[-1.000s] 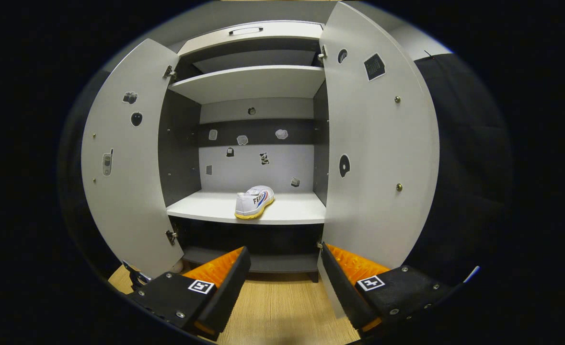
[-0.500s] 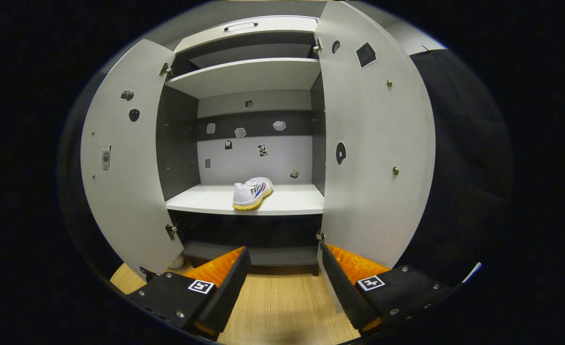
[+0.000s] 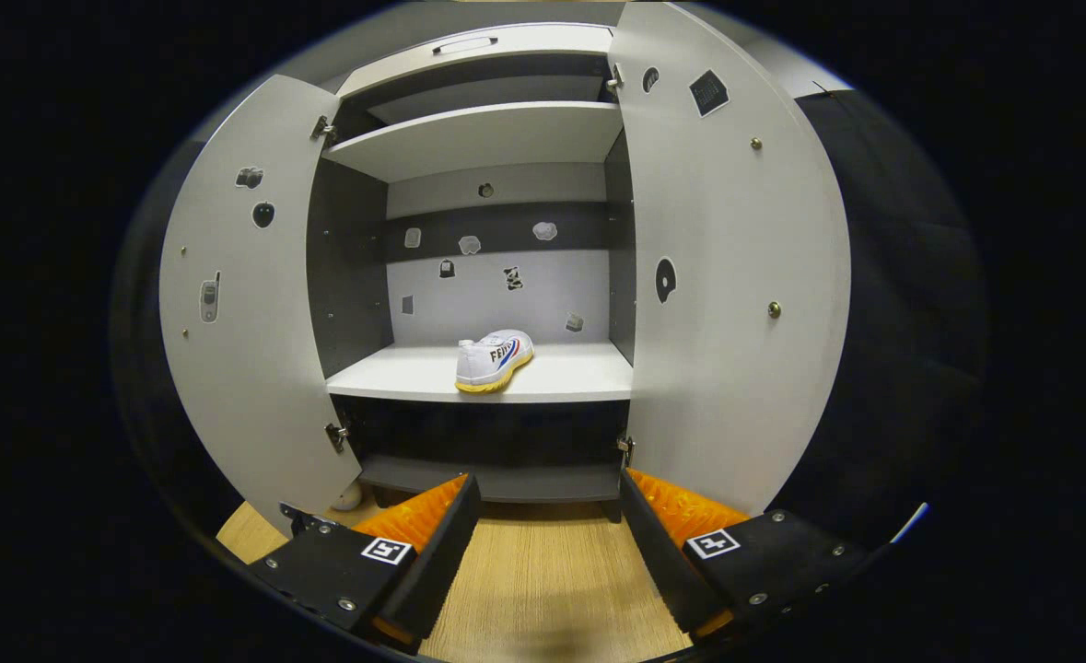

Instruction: Grab one shoe with the right hand and put it into the shoe cabinet, grab the other shoe with the left hand and put it into the shoe cabinet; then close the right door with the right hand and the left door with the left hand.

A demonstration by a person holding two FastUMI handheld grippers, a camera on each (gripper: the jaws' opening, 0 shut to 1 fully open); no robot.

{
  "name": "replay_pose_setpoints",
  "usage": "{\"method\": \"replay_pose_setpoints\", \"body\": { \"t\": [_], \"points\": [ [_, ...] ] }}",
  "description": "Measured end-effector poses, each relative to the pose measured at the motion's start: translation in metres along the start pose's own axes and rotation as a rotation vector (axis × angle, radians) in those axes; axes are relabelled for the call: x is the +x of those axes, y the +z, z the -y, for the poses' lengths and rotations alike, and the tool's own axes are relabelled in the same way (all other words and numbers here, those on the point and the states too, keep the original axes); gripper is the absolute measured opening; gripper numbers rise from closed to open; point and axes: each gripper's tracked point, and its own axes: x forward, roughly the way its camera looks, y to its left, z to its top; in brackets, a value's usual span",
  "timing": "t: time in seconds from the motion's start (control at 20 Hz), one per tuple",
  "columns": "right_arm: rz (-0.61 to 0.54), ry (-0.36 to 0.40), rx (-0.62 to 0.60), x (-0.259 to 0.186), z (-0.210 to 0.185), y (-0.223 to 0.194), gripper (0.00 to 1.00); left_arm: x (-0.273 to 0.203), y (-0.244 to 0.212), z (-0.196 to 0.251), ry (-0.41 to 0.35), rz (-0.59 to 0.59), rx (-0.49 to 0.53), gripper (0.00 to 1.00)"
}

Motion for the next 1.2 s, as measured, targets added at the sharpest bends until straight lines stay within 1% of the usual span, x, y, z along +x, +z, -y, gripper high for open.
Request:
{"method": "replay_pose_setpoints", "body": {
  "t": [0.15, 0.3, 0.4, 0.55, 0.65, 0.75, 0.85, 0.95, 1.05, 1.2],
  "points": [
    [0.017, 0.005, -0.008, -0.002, 0.000, 0.006, 0.93, -0.001, 0.007, 0.000, -0.041, -0.025, -0.019, 0.07],
    [0.027, 0.024, -0.001, -0.004, -0.004, 0.009, 0.93, -0.013, 0.025, -0.010, -0.055, -0.013, -0.020, 0.07],
    [0.034, 0.037, -0.005, -0.003, -0.007, 0.010, 0.93, -0.026, 0.037, -0.015, -0.049, -0.013, -0.032, 0.07],
    [0.046, 0.049, -0.021, -0.003, -0.007, 0.011, 0.93, -0.054, 0.065, -0.022, -0.066, 0.000, -0.089, 0.07],
    [0.050, 0.064, -0.006, -0.004, -0.007, 0.012, 0.93, -0.073, 0.090, -0.026, -0.060, 0.043, -0.070, 0.07],
    [0.063, 0.080, 0.007, -0.004, -0.007, 0.018, 0.93, -0.091, 0.105, -0.032, -0.077, 0.089, -0.077, 0.06],
    [0.092, 0.079, -0.009, -0.005, -0.003, 0.024, 0.93, -0.093, 0.110, -0.039, -0.094, 0.117, -0.085, 0.07],
    [0.111, 0.077, -0.027, -0.005, -0.002, 0.028, 0.93, -0.098, 0.119, -0.043, -0.083, 0.159, -0.065, 0.06],
    [0.120, 0.097, -0.022, -0.007, -0.006, 0.028, 0.93, -0.098, 0.118, -0.042, -0.063, 0.204, -0.037, 0.06],
    [0.120, 0.105, -0.029, -0.005, -0.002, 0.028, 0.93, -0.095, 0.114, -0.039, -0.060, 0.238, -0.044, 0.06]
  ]
}}
